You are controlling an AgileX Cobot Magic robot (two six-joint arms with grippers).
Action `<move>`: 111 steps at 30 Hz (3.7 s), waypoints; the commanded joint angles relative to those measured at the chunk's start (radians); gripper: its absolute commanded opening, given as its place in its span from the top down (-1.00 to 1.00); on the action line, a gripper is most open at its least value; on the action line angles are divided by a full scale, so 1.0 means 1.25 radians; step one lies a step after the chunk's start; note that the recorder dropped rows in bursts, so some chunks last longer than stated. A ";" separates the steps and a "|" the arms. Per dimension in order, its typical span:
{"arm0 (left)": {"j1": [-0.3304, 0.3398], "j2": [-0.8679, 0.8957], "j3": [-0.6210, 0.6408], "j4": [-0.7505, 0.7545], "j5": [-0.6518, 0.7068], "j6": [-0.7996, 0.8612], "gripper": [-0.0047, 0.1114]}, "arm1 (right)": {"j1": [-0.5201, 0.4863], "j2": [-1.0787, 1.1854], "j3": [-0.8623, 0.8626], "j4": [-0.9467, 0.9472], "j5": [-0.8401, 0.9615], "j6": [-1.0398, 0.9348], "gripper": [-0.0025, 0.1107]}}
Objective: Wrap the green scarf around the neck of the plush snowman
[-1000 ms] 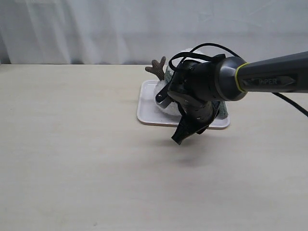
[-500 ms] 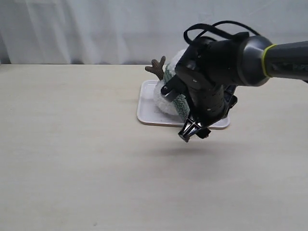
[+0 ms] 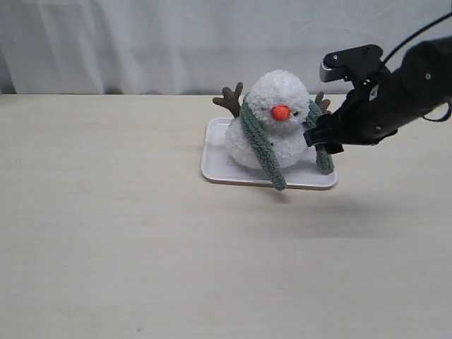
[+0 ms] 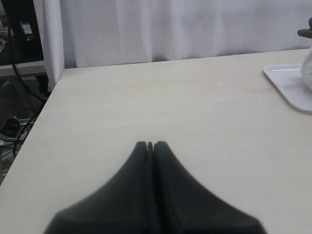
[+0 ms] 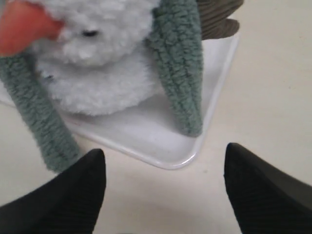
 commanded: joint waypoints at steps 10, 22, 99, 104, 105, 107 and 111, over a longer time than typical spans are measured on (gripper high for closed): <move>0.001 -0.002 0.001 -0.002 -0.011 -0.002 0.92 | -0.075 0.153 0.069 0.054 -0.266 -0.174 -0.18; 0.001 -0.002 0.001 0.000 -0.011 -0.002 0.92 | -0.020 0.172 0.064 0.057 -0.413 -0.206 -0.18; 0.001 -0.002 0.001 -0.002 -0.011 -0.002 0.92 | -0.020 0.270 -0.207 0.605 0.253 -0.465 0.88; 0.001 -0.002 0.001 -0.002 -0.011 -0.002 0.92 | -0.020 0.283 -0.207 0.648 0.248 -0.519 0.88; 0.001 -0.002 0.001 -0.002 -0.011 -0.002 0.92 | -0.020 0.283 -0.207 0.648 0.241 -0.522 0.88; 0.001 -0.002 0.001 -0.002 -0.009 -0.002 0.92 | -0.020 0.283 -0.207 0.640 0.236 -0.524 0.88; 0.001 -0.002 0.001 -0.002 -0.009 -0.002 0.92 | -0.020 0.283 -0.207 0.643 0.234 -0.543 0.60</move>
